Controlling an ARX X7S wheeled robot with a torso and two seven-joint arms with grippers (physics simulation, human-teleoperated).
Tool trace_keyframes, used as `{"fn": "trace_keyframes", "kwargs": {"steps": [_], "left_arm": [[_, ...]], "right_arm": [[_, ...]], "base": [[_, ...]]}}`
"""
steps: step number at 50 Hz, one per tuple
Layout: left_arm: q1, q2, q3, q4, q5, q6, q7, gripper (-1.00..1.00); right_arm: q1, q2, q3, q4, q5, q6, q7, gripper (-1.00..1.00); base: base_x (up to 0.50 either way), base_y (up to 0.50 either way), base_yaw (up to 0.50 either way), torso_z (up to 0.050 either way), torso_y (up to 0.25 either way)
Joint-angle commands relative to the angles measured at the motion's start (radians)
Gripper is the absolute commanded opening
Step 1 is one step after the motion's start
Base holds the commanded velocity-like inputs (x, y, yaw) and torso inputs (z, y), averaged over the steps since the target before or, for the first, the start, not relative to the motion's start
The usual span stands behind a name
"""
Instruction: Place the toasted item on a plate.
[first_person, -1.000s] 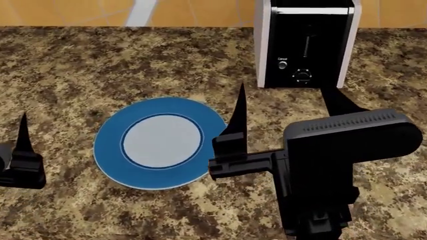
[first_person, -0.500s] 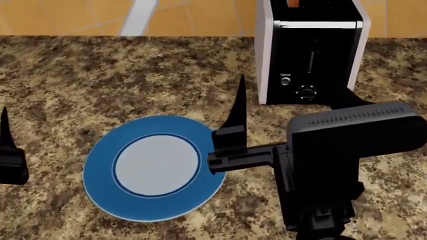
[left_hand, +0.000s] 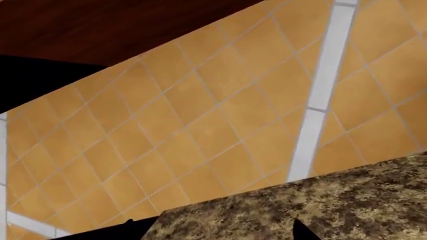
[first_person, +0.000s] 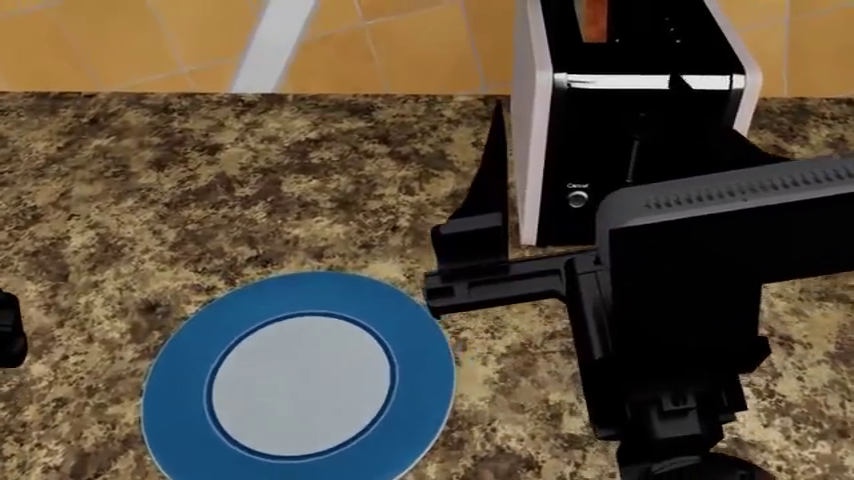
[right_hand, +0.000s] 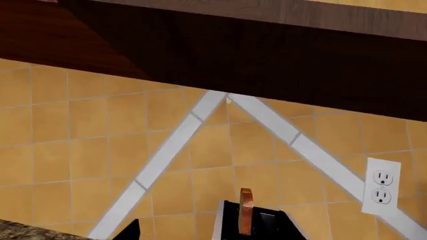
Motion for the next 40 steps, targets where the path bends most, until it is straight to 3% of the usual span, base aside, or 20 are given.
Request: {"fn": "trace_keyframes", "kwargs": {"steps": [1,40], "left_arm": [[-0.001,-0.008,-0.006,0.011,-0.004,-0.012,0.001,1.0],[0.018,-0.009,-0.02,0.014,-0.011,0.005,-0.011,1.0]], "right_arm": [[0.031,0.007,0.001,-0.021,0.013,0.034,0.005,1.0],[0.034,0.017,-0.012,-0.022,0.03,0.034,0.018,1.0]], "base": [[0.17,0.0,0.0,0.0,0.0],[0.17,0.0,0.0,0.0,0.0]]}}
